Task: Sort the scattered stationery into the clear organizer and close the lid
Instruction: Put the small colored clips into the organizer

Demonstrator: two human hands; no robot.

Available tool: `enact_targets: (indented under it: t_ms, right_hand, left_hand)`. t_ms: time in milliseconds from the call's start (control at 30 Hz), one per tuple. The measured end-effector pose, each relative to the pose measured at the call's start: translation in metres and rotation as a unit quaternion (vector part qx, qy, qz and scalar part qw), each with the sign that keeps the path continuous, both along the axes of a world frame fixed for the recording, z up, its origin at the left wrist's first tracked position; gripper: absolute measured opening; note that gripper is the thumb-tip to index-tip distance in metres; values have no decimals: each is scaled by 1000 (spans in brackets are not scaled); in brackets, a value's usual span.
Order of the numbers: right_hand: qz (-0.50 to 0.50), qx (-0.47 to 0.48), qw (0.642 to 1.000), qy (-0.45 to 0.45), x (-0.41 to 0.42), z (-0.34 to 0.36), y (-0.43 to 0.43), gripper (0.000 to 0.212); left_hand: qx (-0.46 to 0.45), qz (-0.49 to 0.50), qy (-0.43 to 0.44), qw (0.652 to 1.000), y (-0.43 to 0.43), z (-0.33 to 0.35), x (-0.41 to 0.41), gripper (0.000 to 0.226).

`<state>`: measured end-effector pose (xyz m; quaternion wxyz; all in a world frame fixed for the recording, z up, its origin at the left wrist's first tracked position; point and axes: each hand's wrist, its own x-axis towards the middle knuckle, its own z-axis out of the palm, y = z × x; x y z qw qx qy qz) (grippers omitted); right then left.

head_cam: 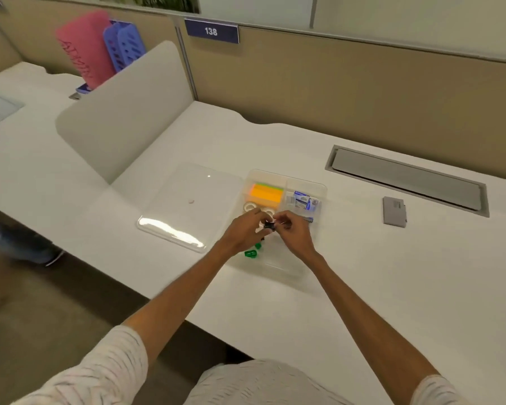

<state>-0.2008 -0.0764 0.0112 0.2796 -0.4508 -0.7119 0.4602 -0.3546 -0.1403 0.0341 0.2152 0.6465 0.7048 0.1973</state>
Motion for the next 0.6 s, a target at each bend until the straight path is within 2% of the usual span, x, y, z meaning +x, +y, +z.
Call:
enact_targets:
  t_ms: [200, 467, 600]
  right_hand:
    - [2, 17, 1000, -6, -22, -5, -18, 23]
    - [-100, 45, 994, 1, 19, -1, 6, 20]
    - [-165, 60, 984, -1, 50, -2, 19, 17]
  left_hand:
    - [-10, 22, 12, 1000, -22, -8, -25, 24]
    - [28, 50, -6, 998, 1, -8, 0, 29]
    - [60, 22, -8, 998, 20, -8, 36, 25]
